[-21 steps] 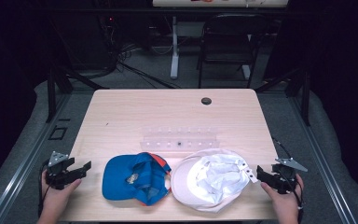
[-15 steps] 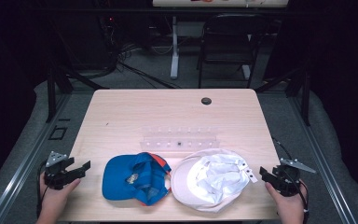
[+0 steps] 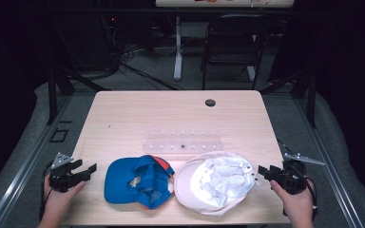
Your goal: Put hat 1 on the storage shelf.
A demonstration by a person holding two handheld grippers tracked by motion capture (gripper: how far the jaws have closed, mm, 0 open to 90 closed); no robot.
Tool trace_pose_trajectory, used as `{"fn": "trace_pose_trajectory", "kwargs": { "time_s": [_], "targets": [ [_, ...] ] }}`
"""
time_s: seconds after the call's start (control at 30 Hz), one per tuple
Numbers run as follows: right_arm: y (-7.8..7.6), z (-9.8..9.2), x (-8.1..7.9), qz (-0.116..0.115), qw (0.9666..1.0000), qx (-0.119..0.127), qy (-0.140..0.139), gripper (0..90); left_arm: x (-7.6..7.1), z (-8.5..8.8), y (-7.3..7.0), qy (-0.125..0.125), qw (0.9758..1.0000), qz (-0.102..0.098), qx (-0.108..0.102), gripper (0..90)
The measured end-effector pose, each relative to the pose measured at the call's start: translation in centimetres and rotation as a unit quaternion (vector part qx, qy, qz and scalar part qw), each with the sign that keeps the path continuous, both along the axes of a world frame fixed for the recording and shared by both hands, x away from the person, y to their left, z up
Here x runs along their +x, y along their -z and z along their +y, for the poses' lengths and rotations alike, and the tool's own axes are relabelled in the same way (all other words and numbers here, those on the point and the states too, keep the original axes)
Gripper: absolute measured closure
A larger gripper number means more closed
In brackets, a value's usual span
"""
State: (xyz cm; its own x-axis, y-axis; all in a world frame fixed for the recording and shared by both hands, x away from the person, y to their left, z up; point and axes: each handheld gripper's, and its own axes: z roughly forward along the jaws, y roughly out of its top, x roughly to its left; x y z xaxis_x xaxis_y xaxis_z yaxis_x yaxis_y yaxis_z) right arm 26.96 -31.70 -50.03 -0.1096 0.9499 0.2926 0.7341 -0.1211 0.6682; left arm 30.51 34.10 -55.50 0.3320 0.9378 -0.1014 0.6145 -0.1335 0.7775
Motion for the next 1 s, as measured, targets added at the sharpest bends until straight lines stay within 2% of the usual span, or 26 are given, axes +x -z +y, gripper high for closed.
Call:
{"fn": "trace_pose_trajectory", "kwargs": {
  "time_s": [0.07,0.13,0.2,0.27,0.4,0.5,0.6,0.73,0.83,0.87,1.0],
  "targets": [
    [-0.6,0.3,0.4,0.009,0.9999,-0.001,-0.008,45.3,0.1,0.0,0.1,0.001,0.9999,0.007,-0.012,40.1],
    [-1.1,0.5,0.9,0.027,0.9994,0.009,-0.018,43.0,0.1,-0.1,0.2,0.001,1.0,0.006,-0.006,40.3],
    [-1.4,0.8,1.4,0.055,0.9978,0.018,-0.031,40.9,0.0,-0.1,0.2,0.001,1.0,0.001,-0.002,40.4],
    [-1.7,0.9,1.8,0.066,0.9967,0.023,-0.041,40.9,-0.1,0.0,0.0,0.001,1.0,-0.002,-0.005,43.1],
    [-1.9,1.0,2.6,0.096,0.9917,0.061,-0.059,41.0,-0.1,-0.1,0.1,0.004,1.0,-0.003,0.001,45.1],
    [-1.4,1.2,3.1,0.113,0.9895,0.064,-0.063,41.5,0.1,-0.1,0.2,0.005,0.9999,0.003,0.008,45.0],
    [-0.7,1.3,3.6,0.13,0.988,0.053,-0.065,41.8,0.3,0.0,0.3,0.003,1.0,0.007,0.006,44.7],
    [0.4,1.4,4.0,0.143,0.9854,0.065,-0.066,41.8,0.6,0.0,0.5,0.003,0.9999,0.01,0.003,44.6],
    [1.1,1.7,4.2,0.157,0.9818,0.08,-0.071,42.0,0.8,0.0,0.4,0.006,0.9999,0.015,0.005,44.7],
    [1.4,1.7,4.2,0.163,0.9805,0.08,-0.075,43.2,0.9,-0.1,0.5,0.008,0.9999,0.01,0.002,44.6],
    [2.4,2.2,4.3,0.179,0.9764,0.087,-0.083,47.3,1.0,-0.4,0.4,0.012,0.9998,0.012,0.005,44.7]
  ]
}}
